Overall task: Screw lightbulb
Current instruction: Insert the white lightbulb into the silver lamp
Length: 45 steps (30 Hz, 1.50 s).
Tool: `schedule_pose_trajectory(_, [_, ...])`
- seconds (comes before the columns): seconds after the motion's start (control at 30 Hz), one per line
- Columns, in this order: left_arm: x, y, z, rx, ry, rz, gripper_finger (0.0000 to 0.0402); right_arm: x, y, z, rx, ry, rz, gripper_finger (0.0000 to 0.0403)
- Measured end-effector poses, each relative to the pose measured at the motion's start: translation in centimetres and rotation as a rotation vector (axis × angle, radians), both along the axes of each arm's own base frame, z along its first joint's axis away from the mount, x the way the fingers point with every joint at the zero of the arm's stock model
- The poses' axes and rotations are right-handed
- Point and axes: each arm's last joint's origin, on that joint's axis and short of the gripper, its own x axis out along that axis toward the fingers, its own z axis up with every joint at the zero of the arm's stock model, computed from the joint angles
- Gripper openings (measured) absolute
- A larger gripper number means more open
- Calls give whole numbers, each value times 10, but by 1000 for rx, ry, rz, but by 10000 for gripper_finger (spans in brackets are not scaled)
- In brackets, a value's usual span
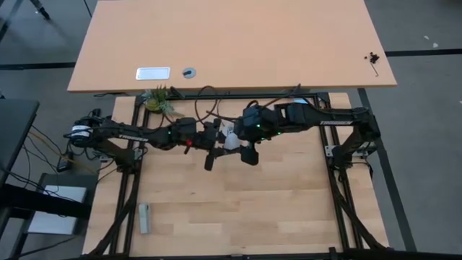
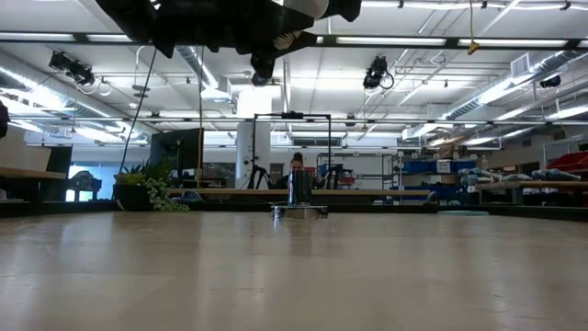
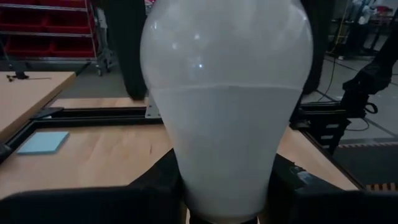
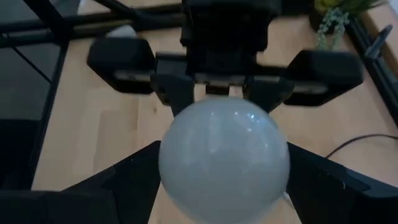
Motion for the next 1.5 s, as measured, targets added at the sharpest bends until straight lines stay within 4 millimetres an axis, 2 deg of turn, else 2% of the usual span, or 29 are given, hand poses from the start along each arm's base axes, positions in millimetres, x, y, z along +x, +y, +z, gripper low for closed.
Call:
schedule_pose_trajectory(0.13, [-1, 10, 3, 11, -10, 22, 130, 6, -9, -11, -22, 38, 0, 311])
schedule_pose_trajectory(0.47, [-6, 36, 0, 24, 14, 39, 138, 9, -32, -6, -77, -14, -4, 264])
schedule_pose_trajectory(0.73, [-10, 52, 0, 12, 21, 70, 131, 9, -47, -6, -84, -28, -21, 297])
schedule_pose_trajectory(0.97, [-11, 56, -5, -2, 53, 52, 130, 6, -54, 1, -98, -64, -8, 329])
schedule_pose_trajectory(1.3, [-7, 56, -14, -11, 86, 39, 130, 7, -55, -2, -37, -65, 44, 320])
schedule_pose_trajectory(1.5, [-6, 56, -9, -5, 34, 21, 130, 5, -54, -5, -10, -28, 28, 322])
